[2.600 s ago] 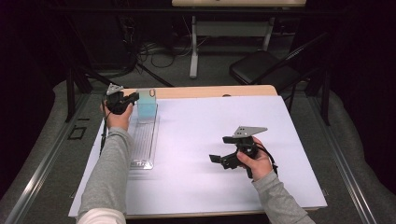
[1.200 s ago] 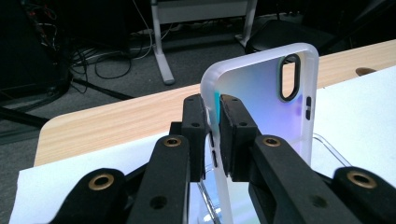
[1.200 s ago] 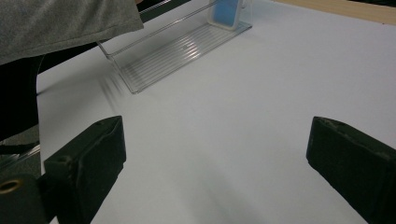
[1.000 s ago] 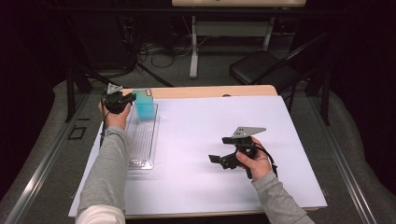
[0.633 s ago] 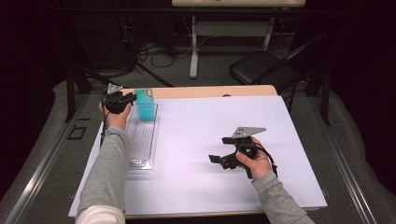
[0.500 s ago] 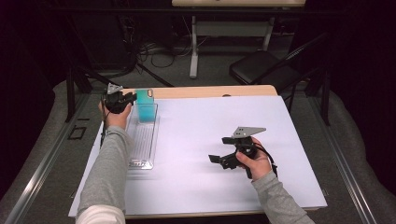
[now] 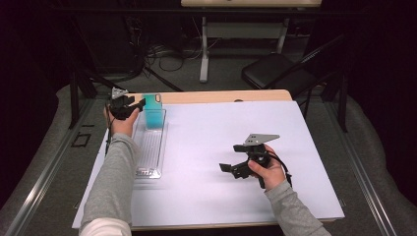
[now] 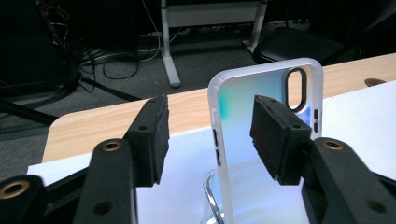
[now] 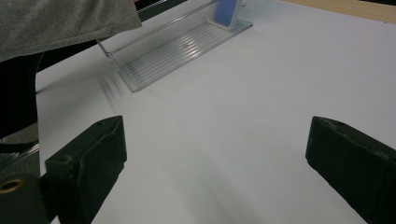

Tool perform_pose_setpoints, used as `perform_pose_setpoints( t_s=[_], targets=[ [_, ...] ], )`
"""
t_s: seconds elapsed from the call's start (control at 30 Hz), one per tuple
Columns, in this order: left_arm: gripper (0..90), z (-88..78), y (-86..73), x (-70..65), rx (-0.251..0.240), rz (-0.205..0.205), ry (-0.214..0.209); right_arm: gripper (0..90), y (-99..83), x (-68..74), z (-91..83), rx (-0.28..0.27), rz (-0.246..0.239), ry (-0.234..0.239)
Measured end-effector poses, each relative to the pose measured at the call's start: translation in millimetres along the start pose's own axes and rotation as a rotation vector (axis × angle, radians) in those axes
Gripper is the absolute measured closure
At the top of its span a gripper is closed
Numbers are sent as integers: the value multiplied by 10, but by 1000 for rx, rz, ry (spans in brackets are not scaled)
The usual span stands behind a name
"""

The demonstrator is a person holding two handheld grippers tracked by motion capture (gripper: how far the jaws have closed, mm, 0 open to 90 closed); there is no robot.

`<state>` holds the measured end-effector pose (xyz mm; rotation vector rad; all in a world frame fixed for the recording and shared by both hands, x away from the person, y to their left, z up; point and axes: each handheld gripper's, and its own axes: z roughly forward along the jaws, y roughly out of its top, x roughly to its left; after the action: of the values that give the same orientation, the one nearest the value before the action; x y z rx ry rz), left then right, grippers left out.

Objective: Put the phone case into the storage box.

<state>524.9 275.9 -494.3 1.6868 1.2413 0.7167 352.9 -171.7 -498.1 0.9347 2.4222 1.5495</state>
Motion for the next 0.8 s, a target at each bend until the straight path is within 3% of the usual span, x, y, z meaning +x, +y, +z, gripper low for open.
perform_pose_setpoints(
  t_s=[0.4,0.8],
  targets=[
    [380,-32,13,21,29,-10,40,50,0,1,-2,-3,0,1],
    [375,-96,33,43,56,3,81,50,-5,-1,7,-1,-1,4]
  ],
)
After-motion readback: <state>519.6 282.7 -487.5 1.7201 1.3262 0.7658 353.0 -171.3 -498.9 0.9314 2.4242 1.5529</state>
